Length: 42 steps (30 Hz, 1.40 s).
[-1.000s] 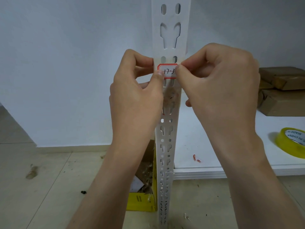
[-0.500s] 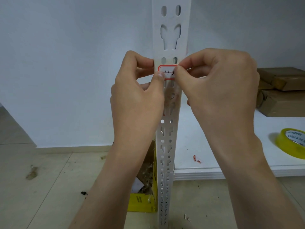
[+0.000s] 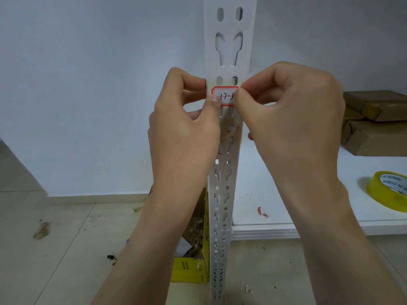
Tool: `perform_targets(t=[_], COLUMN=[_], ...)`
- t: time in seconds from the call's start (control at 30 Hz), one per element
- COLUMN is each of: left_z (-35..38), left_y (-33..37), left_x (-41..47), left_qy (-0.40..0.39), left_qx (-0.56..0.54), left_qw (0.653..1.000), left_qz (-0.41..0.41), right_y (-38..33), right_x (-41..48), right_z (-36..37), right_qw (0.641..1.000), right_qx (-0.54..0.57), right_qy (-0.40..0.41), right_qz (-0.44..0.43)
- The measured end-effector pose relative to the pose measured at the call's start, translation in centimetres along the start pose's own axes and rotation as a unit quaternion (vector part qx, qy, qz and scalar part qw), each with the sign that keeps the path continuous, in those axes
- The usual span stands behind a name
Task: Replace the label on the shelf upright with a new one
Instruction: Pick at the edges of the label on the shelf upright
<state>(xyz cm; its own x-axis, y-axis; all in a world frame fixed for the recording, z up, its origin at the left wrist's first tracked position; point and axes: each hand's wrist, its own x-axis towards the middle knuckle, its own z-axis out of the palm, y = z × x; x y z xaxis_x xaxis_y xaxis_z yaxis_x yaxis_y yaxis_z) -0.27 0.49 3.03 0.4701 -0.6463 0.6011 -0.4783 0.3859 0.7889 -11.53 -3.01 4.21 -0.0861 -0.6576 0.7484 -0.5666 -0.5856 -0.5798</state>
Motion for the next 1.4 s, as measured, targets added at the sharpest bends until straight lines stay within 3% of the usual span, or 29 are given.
perform_targets(t=[1.4], left_z=[0.05], left_y=[-0.01], left_x=[0.0], left_qy=[0.003], left_qx=[0.01], left_qw=[1.0], left_qz=[0.014], right_y=[-0.45], right_x=[0.16], right_z=[0.25], right_qw=[1.0], right_qx=[-0.019], right_qy=[0.0], right_qz=[0.007])
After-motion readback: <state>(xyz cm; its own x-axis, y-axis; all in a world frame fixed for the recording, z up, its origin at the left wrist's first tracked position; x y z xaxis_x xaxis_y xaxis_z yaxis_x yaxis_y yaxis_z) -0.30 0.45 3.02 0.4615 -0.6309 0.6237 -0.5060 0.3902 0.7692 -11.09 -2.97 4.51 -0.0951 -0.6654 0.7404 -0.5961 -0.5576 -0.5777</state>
